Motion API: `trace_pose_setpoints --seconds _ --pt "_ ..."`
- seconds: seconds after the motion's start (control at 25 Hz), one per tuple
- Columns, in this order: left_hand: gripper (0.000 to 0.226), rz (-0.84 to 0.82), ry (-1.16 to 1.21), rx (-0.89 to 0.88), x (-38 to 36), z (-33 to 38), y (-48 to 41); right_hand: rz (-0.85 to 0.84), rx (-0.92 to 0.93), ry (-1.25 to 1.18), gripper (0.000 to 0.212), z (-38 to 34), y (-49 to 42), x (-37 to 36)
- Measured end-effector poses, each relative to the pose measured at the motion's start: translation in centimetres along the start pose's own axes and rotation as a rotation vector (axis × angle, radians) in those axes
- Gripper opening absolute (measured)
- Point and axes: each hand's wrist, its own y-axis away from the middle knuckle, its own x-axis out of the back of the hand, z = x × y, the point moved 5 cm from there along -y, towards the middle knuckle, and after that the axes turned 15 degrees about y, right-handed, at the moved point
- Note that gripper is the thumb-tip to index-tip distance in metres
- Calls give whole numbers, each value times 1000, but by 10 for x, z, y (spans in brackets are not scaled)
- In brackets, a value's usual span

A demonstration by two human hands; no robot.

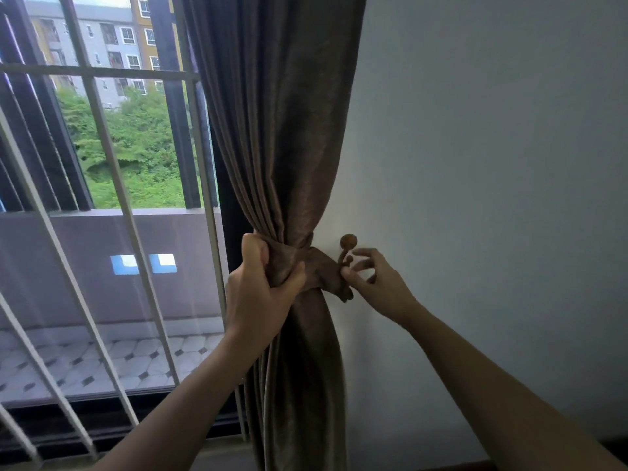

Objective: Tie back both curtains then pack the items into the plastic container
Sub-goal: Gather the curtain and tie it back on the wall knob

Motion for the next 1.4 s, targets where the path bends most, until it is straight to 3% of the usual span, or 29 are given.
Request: trace_pose_setpoints --seconds 0.08,0.2,0.32,0.4,0.52,0.68,0.88,1.12,1.28,1.4 --pt "44 13 -26 -24 0 -3 -1 1 -227 -84 50 19 -1 -10" --pt "46 36 -41 -36 1 -6 -3 -259 -570 -572 49 36 7 -40" --pt "47 41 -50 -44 1 -7 -3 -482 -688 -992 43 35 15 -62" --pt "47 39 -49 -48 1 -7 -3 -371 -669 -1133 28 35 9 -68" --pt "48 44 -53 -51 1 -6 -2 -24 -528 -1275 22 37 -3 -57" --pt "47 40 -43 -50 1 -9 -2 166 -203 -875 30 29 -6 -28" --pt "47 36 -41 -63 0 -11 -2 326 -90 -332 24 14 -13 -15" --pt "47 41 -30 -67 0 -13 -1 453 -15 -137 22 12 -15 -12" --pt "49 41 -21 -76 -1 -14 0 390 71 40 26 8 -17 -10" --pt "50 41 -15 -74 0 -15 1 308 35 8 25 14 -23 -13"
